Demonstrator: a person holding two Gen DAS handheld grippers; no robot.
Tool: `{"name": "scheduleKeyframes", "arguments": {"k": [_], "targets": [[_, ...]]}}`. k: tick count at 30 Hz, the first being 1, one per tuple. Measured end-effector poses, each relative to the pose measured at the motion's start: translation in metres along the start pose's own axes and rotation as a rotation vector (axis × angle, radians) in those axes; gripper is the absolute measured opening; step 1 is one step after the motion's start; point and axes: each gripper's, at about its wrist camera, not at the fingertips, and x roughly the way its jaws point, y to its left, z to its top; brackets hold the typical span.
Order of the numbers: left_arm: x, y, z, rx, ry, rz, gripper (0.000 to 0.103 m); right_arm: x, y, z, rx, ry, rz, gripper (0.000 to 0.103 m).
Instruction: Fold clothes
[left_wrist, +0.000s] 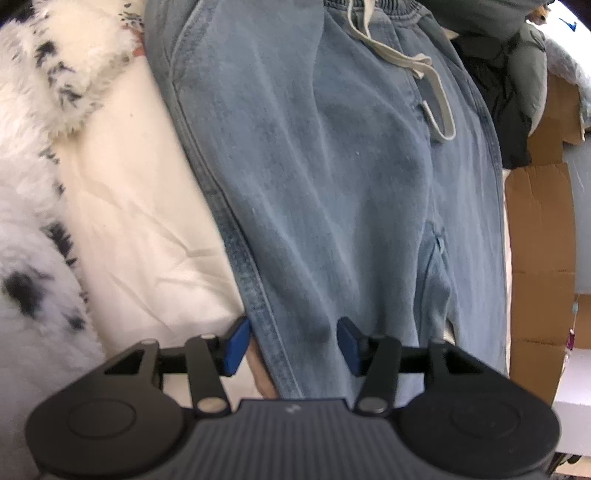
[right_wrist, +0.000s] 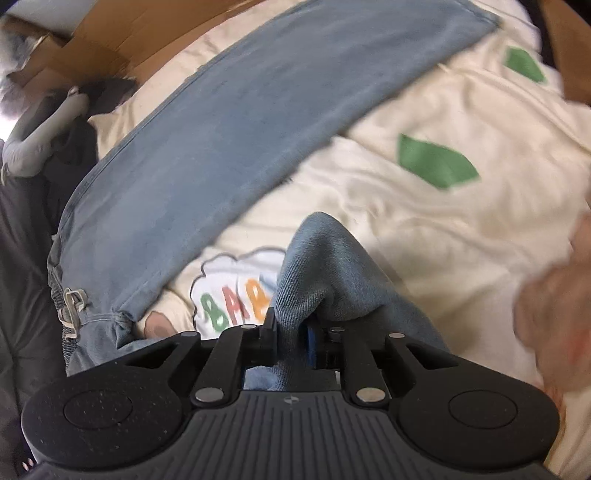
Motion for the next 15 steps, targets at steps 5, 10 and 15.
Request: {"name": "scheduleKeyframes", "arguments": {"k": [5, 10, 15], "targets": [[0.009, -0.010, -0.006, 0.023, 0.021, -0.009, 0.060, 0.008, 0.005, 0.027, -0.104, 0.012, 0.031, 0.038], [0.019, -0.012, -0.014, 0.006, 0.042, -0.035, 0.060, -0.011, 0.000, 0.041, -0.129, -0.036, 0.049, 0.046], [0.024, -0.016, -0.018, -0.006, 0.040, -0.048, 0.056, -0.027, -0.016, 0.043, -0.080, -0.086, -0.014, 0.046]]}}
